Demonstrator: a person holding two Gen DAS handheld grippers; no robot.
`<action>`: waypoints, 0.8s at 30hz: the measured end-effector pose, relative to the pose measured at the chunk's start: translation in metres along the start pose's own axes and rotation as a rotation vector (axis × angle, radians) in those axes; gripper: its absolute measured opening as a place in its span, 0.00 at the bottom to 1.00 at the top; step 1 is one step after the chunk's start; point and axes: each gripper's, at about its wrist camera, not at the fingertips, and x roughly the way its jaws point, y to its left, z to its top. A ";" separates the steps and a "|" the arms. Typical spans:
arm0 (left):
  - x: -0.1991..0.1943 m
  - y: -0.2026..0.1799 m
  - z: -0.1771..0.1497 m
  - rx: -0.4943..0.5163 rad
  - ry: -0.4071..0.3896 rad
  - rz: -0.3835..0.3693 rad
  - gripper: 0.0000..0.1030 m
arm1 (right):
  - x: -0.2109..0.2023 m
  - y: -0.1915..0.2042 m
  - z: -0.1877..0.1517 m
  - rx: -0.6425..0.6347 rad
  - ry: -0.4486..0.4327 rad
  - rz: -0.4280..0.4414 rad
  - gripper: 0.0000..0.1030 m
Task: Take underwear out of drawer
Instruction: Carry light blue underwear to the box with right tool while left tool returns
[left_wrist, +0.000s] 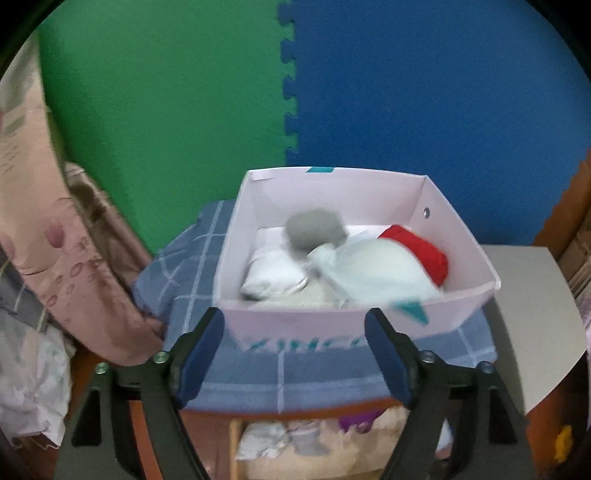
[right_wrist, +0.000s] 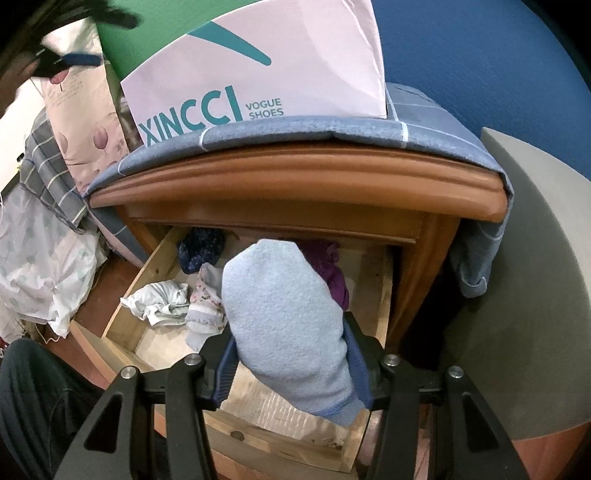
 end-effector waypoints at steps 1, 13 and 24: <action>-0.005 0.002 -0.008 0.004 -0.011 0.013 0.81 | 0.000 0.001 0.001 -0.003 -0.002 0.002 0.51; 0.010 0.034 -0.146 0.000 0.058 0.151 0.85 | -0.030 0.008 0.021 -0.005 0.005 -0.002 0.51; 0.031 0.043 -0.206 -0.076 0.110 0.166 0.85 | -0.113 0.022 0.112 -0.088 -0.103 -0.045 0.51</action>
